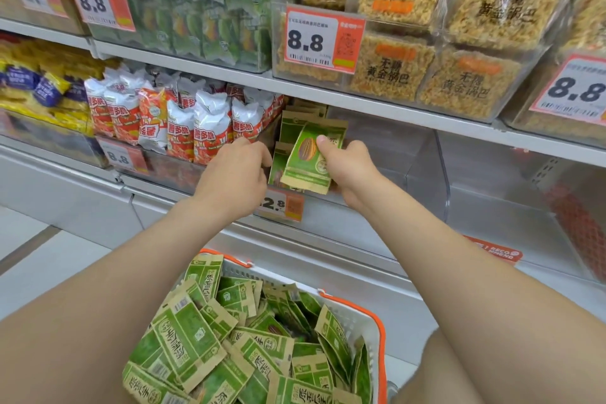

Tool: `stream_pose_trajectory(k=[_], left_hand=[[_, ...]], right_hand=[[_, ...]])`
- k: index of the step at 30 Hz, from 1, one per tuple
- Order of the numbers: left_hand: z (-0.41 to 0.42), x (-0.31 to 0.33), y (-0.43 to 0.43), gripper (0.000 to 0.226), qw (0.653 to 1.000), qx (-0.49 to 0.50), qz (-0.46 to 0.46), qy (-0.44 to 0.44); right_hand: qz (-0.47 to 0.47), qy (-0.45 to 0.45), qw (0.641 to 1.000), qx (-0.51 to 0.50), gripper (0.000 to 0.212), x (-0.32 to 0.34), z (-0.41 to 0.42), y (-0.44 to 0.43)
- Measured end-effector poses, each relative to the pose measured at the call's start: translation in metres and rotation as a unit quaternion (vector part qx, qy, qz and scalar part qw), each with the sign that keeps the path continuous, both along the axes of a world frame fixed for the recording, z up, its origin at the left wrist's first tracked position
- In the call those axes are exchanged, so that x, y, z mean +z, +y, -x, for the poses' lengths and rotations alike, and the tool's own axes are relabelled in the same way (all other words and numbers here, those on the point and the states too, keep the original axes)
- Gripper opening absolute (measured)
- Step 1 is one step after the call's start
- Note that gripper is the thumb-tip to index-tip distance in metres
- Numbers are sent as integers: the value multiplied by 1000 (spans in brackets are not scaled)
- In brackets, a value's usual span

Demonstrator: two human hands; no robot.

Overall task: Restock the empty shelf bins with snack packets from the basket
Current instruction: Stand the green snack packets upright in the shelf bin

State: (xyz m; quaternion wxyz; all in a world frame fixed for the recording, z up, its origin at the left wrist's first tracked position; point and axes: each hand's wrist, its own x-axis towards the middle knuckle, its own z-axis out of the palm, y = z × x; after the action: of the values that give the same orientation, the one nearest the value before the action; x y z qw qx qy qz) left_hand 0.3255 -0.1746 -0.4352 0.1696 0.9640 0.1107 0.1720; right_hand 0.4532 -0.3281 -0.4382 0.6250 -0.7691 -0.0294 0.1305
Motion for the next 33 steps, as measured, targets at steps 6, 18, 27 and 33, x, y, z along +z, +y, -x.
stream_pose_trajectory(k=[6, 18, 27, 33], left_hand=[[-5, -2, 5, 26, 1000, 13, 16, 16], [-5, -9, 12, 22, 1000, -4, 15, 7], [-5, -9, 10, 21, 1000, -4, 17, 12], [-6, -10, 11, 20, 1000, 3, 17, 15]], right_hand=[[75, -89, 993, -6, 36, -14, -14, 23], [247, 5, 958, 148, 72, -38, -27, 42], [294, -40, 950, 95, 106, -42, -40, 58], [334, -80, 935, 93, 93, -45, -43, 65]])
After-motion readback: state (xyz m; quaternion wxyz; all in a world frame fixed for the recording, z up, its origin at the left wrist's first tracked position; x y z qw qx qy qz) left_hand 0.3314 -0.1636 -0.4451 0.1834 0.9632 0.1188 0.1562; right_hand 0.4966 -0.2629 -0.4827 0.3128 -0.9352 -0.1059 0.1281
